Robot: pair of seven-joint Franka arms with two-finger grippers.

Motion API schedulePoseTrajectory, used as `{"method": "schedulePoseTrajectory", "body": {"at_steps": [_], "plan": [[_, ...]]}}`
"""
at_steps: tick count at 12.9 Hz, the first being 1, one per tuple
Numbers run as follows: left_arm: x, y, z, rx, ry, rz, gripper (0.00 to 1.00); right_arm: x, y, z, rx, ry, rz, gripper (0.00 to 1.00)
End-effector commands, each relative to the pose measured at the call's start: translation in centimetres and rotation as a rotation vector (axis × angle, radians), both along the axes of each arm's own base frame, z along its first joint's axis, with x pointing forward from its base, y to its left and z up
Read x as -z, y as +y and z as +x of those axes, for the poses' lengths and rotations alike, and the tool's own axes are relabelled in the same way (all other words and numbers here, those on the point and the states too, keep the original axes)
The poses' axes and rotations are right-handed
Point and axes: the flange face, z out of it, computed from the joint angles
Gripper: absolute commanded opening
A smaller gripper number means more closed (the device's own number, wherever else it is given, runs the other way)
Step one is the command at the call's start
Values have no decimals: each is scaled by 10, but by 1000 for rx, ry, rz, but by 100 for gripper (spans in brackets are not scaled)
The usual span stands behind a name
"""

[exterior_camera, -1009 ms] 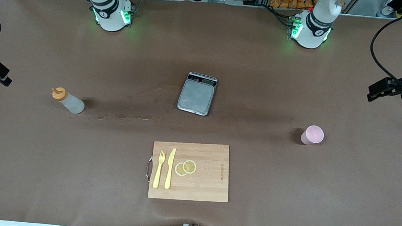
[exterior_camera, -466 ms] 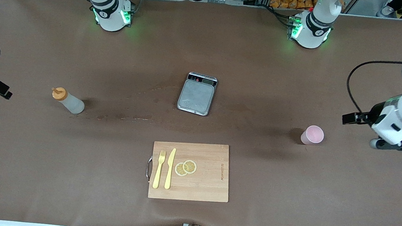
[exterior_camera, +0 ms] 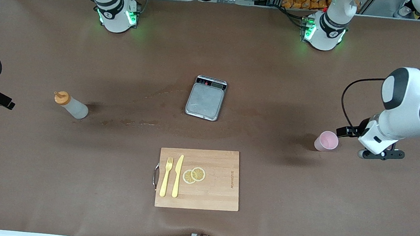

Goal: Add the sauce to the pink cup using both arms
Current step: 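Reach the left gripper to the pink cup and grasp it, then lift the cup with the left gripper while the right gripper grasps the bottle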

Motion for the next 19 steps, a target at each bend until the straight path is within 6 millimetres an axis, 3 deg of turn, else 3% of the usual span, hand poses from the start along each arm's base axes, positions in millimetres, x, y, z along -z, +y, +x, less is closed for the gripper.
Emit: {"method": "schedulePoseTrajectory", "body": {"at_steps": [1,3,6,10,13,16,18,19], "plan": [[19,7,-5,4,-7,-10,100,39,-32,6,50,56,19,100],[38,22,-4,-22,17,-11,100,66,-48,8,75,97,29,100],[59,23,-2,-23,27,-15,99,89,-67,7,148,112,119,100],[83,21,1,-24,31,-19,93,147,-135,-8,330,174,276,100],[97,21,0,-25,45,-22,80,185,-146,-20,388,265,384,100],[107,21,-1,-34,59,-30,72,237,-179,-43,537,343,578,100],[111,20,0,-33,58,-30,58,255,-189,-53,664,403,598,100],[111,18,0,-41,58,-29,49,263,-183,-56,721,468,625,100]]}}
